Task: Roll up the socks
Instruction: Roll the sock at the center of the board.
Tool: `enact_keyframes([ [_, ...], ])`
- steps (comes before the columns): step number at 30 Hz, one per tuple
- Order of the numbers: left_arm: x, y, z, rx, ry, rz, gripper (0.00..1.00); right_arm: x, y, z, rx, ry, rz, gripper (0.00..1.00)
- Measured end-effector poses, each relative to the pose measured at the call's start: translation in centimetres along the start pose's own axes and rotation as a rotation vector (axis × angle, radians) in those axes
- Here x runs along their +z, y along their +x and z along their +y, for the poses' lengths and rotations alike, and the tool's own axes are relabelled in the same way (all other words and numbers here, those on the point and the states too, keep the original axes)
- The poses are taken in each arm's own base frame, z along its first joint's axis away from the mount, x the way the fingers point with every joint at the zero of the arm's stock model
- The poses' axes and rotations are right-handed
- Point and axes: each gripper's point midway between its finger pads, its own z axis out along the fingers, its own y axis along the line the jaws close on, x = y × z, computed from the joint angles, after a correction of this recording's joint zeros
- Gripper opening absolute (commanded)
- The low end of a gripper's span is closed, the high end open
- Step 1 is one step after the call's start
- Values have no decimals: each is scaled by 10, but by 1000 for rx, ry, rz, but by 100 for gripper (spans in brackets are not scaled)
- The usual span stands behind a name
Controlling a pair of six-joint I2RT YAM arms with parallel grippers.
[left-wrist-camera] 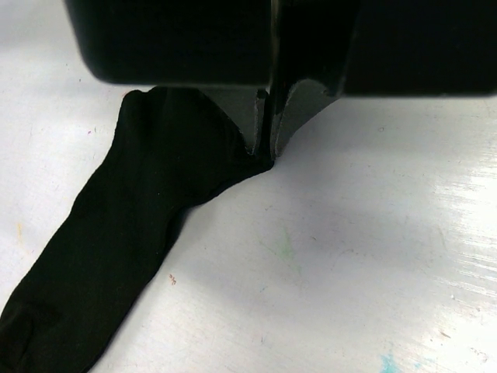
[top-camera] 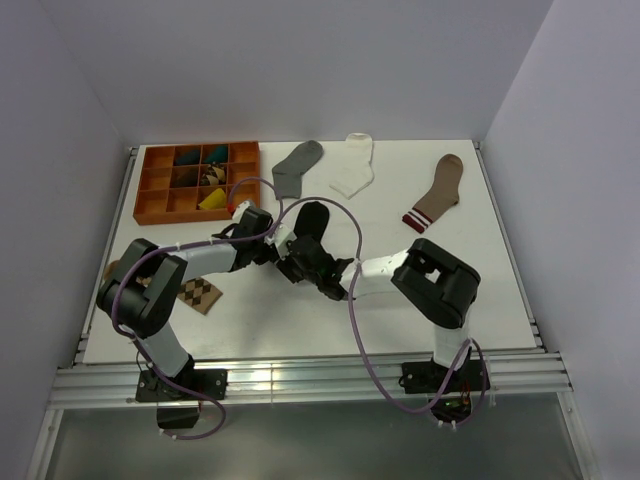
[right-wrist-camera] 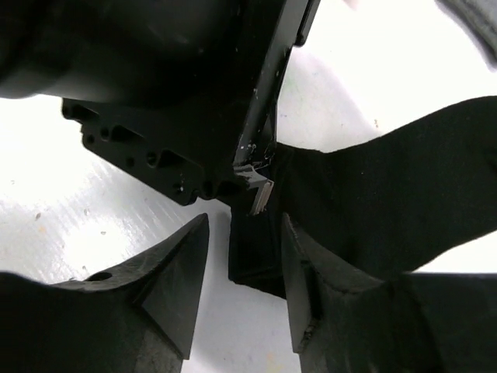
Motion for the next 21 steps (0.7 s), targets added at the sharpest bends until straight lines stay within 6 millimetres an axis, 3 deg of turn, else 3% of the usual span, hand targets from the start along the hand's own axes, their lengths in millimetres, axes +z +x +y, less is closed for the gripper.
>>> enact_keyframes([
  [9, 0, 0, 0, -2, 2, 4, 0, 11, 22, 4, 31, 8, 52, 45],
  [13, 0, 0, 0, -2, 1, 4, 0, 11, 23, 3, 46, 15, 60, 37],
  [19, -1, 0, 1, -3, -2, 6, 1, 10, 26, 3, 76, 28, 72, 7],
  [21, -2, 1, 1, -6, -2, 6, 5, 10, 26, 3, 97, 33, 72, 0],
])
